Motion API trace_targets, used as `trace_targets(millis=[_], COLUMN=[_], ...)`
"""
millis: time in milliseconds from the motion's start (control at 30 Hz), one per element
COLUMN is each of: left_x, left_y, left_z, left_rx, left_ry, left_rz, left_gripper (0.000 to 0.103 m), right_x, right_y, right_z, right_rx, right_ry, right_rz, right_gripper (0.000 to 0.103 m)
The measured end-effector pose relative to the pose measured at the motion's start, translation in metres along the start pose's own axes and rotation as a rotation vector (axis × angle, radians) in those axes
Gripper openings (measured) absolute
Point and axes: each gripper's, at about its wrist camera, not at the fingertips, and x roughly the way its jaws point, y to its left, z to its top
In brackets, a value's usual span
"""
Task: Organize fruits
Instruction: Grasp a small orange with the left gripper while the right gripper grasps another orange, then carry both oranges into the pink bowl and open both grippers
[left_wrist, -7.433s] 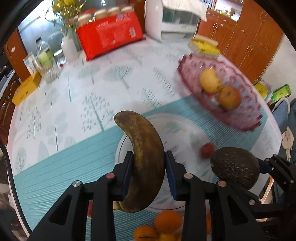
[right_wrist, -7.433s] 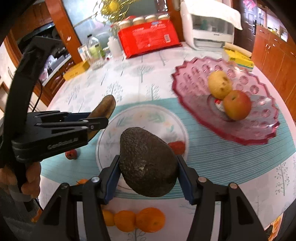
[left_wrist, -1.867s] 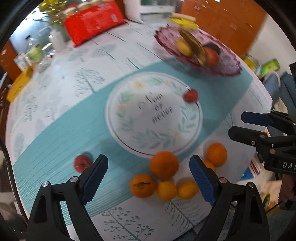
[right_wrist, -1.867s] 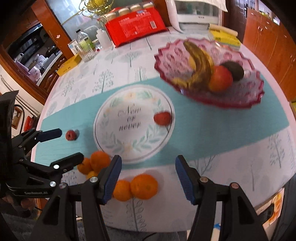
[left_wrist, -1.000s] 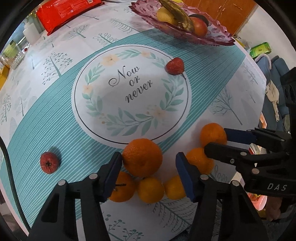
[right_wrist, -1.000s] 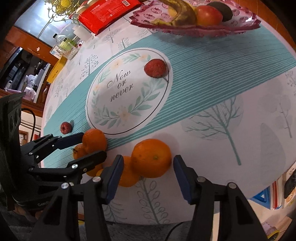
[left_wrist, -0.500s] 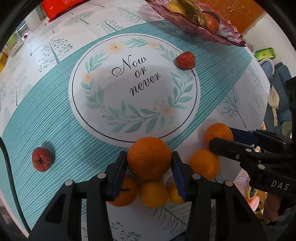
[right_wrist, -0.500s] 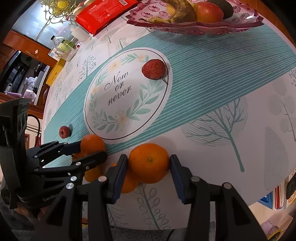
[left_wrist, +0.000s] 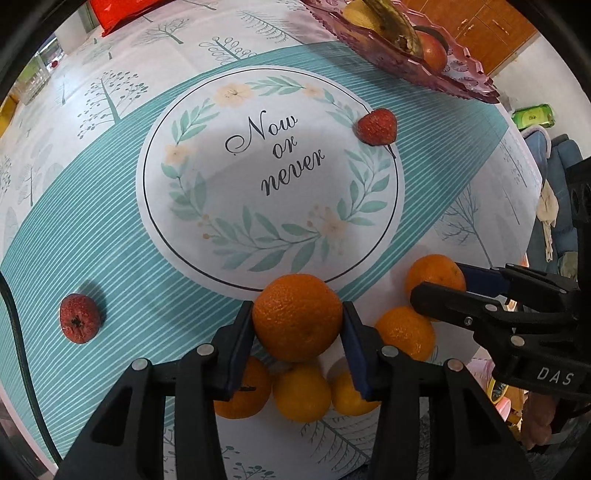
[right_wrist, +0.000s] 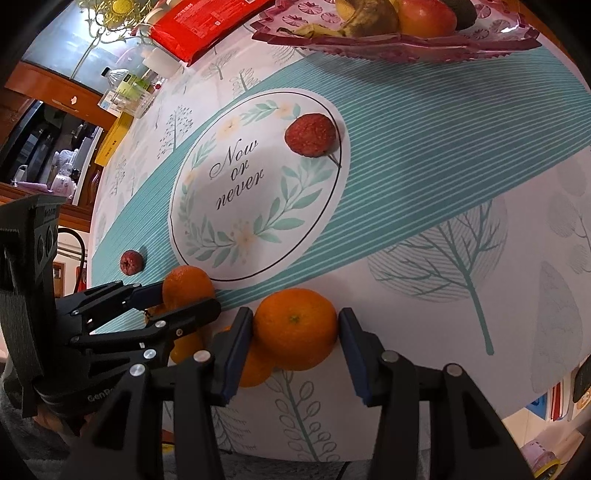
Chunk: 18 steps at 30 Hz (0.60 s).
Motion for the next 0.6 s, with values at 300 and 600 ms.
trace_targets(millis=[300,600], left_x=[-0.014,-0.053], left_y=[0.001,-0.019], left_z=[0.011,0.034], left_rx=[-0.029,-0.018], left_ry=[-0.052,-0.149], left_rz=[0.025,0.015], left_gripper=[0.043,0.043], right_x=[-0.011,-0.039], right_y=[0.008,0.008], right_z=[0.000,0.011], right_rx=[-0.072,-0.118], right_ry=[-0.045,-0.115], right_rz=[-0.027,-0.057], right_gripper=[0.044,0.044])
